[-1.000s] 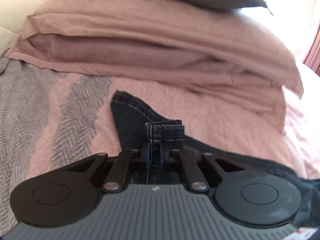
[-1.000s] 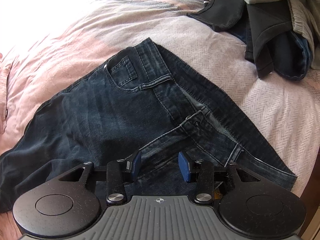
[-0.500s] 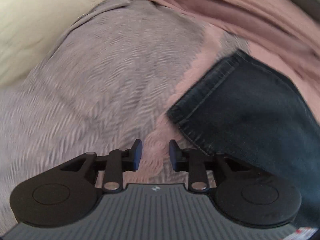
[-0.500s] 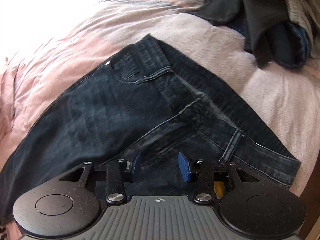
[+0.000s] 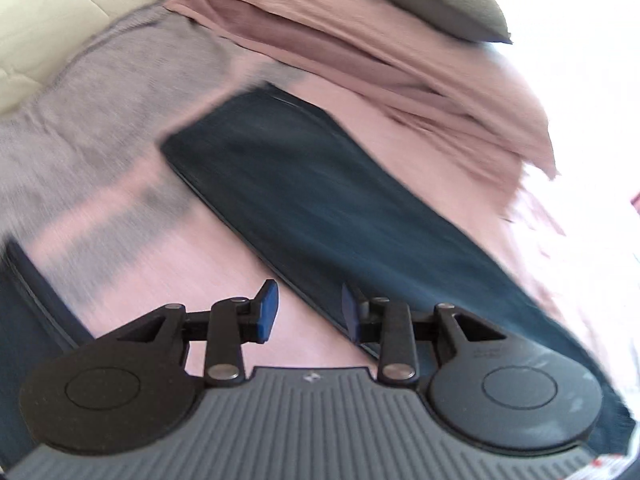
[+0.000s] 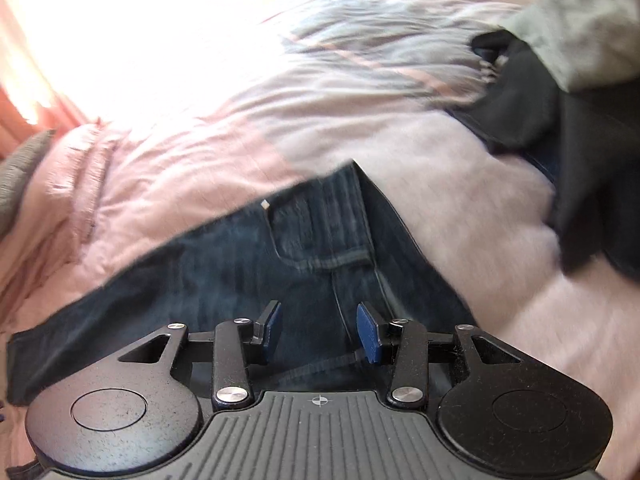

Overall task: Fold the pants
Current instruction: 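Open both grippers and lay the jeans legs straight on the bedspread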

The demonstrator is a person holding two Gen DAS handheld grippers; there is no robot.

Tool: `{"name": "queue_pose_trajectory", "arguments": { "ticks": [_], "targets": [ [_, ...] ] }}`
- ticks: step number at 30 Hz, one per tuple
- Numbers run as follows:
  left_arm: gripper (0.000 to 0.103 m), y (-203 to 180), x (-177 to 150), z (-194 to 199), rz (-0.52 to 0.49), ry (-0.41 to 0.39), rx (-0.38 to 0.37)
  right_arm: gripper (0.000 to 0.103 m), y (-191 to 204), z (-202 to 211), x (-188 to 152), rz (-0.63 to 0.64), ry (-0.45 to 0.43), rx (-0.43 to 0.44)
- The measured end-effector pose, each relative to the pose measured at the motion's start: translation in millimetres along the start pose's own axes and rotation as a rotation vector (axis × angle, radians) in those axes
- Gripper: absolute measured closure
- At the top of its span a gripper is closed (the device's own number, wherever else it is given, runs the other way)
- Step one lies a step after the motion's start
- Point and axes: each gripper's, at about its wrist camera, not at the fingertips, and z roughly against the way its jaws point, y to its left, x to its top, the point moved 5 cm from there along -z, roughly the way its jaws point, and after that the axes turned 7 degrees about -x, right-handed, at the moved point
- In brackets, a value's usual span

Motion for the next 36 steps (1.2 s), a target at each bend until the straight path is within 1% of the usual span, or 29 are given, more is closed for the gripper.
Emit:
{"name": "queue_pose_trajectory", "arguments": {
  "ticks": [2, 3, 6, 10, 14, 16, 17, 18, 19, 21, 22, 23, 24, 25, 26, 27, 28, 29, 30, 31, 32, 33, 35, 36],
  "targets": [
    [0.074, -31, -20, 11, 0.008, -0.003, -0.028, 0.065, -10, -19, 22, 0.029, 0.009, 0.077],
    [0.074, -44, -29, 16, 0.004, -0.005, -0.029, 0.065, -16, -30, 33, 0.045, 0.010, 0.108],
    [0.073, -70, -53, 28, 0.009, -0.011, 0.003, 0.065, -35, -66, 61, 0.064, 0.028, 0.177],
    [0.072, -91, -78, 47, 0.091, -0.026, 0.043, 0.065, -53, -118, 90, 0.090, 0.078, 0.247],
    [0.072, -104, -99, 60, 0.129, -0.027, 0.087, 0.065, -58, -152, 105, 0.106, 0.122, 0.308],
    [0.072, -110, -109, 68, 0.142, -0.028, 0.101, 0.071, -62, -166, 110, 0.085, 0.147, 0.352],
    [0.072, -110, -113, 70, 0.149, -0.027, 0.108, 0.086, -62, -171, 112, 0.076, 0.163, 0.373],
    [0.072, -113, -118, 72, 0.153, -0.026, 0.117, 0.103, -62, -174, 114, 0.071, 0.174, 0.390],
    [0.072, -115, -121, 74, 0.155, -0.025, 0.126, 0.103, -61, -172, 117, 0.081, 0.151, 0.404],
    [0.072, -121, -126, 79, 0.150, -0.027, 0.135, 0.103, -56, -153, 128, 0.138, 0.050, 0.427],
    [0.072, -123, -128, 80, 0.140, -0.030, 0.142, 0.103, -60, -146, 133, 0.145, 0.002, 0.415],
    [0.072, -126, -131, 79, 0.132, -0.027, 0.151, 0.103, -68, -151, 135, 0.134, -0.006, 0.375],
    [0.072, -128, -134, 78, 0.130, -0.017, 0.157, 0.103, -75, -164, 131, 0.135, 0.028, 0.322],
    [0.072, -131, -136, 76, 0.132, -0.003, 0.160, 0.103, -79, -177, 124, 0.139, 0.072, 0.290],
    [0.072, -134, -139, 75, 0.131, 0.007, 0.161, 0.103, -81, -185, 119, 0.124, 0.110, 0.284],
    [0.072, -138, -141, 74, 0.127, 0.014, 0.161, 0.103, -82, -186, 119, 0.100, 0.127, 0.288],
    [0.072, -141, -143, 73, 0.121, 0.016, 0.159, 0.102, -83, -183, 123, 0.063, 0.146, 0.301],
    [0.072, -144, -145, 73, 0.117, 0.021, 0.156, 0.096, -86, -177, 126, 0.024, 0.162, 0.322],
    [0.072, -147, -147, 71, 0.121, 0.028, 0.152, 0.088, -90, -168, 128, -0.002, 0.175, 0.339],
    [0.072, -149, -149, 70, 0.130, 0.035, 0.145, 0.083, -94, -157, 126, -0.017, 0.183, 0.355],
    [0.072, -151, -152, 69, 0.141, 0.041, 0.139, 0.074, -99, -145, 122, -0.024, 0.192, 0.381],
    [0.072, -153, -154, 68, 0.150, 0.045, 0.133, 0.067, -104, -130, 115, -0.024, 0.214, 0.418],
    [0.072, -158, -160, 66, 0.162, 0.059, 0.122, 0.066, -111, -104, 93, 0.010, 0.273, 0.481],
    [0.072, -161, -163, 65, 0.165, 0.068, 0.117, 0.066, -109, -90, 78, 0.052, 0.306, 0.514]
  ]
}}
